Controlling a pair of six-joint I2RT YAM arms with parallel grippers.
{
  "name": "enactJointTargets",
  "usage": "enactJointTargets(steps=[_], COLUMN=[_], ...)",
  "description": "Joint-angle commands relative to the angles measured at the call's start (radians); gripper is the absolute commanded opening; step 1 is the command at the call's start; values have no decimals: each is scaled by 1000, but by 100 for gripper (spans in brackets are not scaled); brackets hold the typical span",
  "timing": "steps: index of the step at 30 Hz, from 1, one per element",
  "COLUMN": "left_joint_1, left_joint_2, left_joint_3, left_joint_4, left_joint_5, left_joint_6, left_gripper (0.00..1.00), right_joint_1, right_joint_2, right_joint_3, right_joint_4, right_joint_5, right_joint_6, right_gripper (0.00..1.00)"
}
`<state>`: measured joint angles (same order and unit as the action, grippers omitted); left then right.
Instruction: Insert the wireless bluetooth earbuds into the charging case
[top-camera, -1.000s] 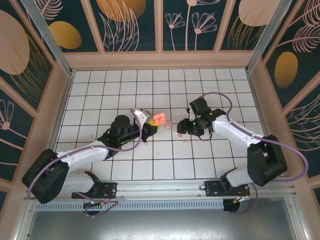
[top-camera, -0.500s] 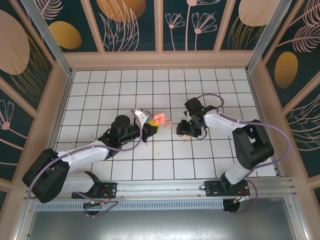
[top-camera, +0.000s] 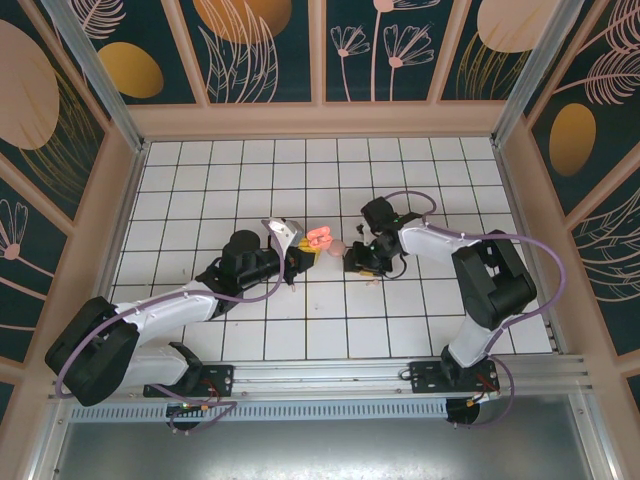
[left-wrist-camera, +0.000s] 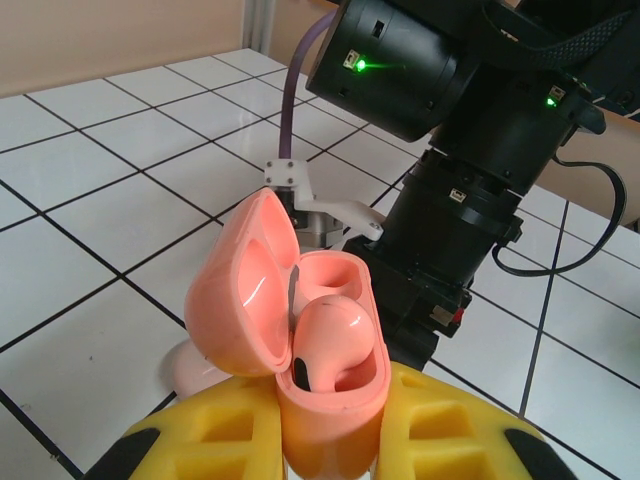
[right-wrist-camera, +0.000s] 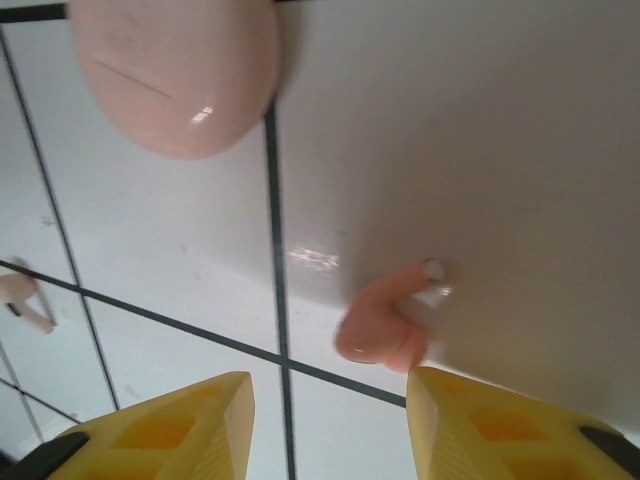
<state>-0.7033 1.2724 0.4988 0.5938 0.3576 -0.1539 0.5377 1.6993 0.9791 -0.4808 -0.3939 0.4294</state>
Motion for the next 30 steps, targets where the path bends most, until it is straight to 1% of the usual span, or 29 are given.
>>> enactJointTargets(steps=[1, 5, 10, 12, 13, 17, 21, 26, 30], left_joint_1=[-7, -7, -6, -7, -7, -6, -6, -6, -7], left_joint_2=[3, 1, -4, -6, -6, -11, -19, -22, -19], left_joint_3=[-4, -6, -7, -8, -8, -11, -10, -8, -4], left_joint_4=[24, 23, 21, 21, 21, 20, 8, -3, -6], left_joint_5=[-3, -5, -5, -3, -3, -5, -15, -21, -23], left_joint_6=[15, 16, 16, 16, 15, 16, 20, 25, 28], left_gripper=[7, 7, 7, 7, 7, 7, 7, 7, 7], right_joint_1=[25, 36, 42, 40, 34, 17, 16, 16, 15], right_joint_2=[10, 5, -24, -39, -38, 19, 95, 158, 178], right_joint_3=[-4, 2, 53, 81, 92, 153, 199, 223, 217], right_joint_4=[40, 56, -27, -46, -53, -73, -71, -60, -70], right_joint_5=[-52, -84, -10, 30, 43, 62, 47, 35, 55], right_joint_6=[27, 49, 5, -38, -53, -121, -161, -187, -198], right_gripper=[43, 43, 45, 51, 51, 51, 51, 51, 51])
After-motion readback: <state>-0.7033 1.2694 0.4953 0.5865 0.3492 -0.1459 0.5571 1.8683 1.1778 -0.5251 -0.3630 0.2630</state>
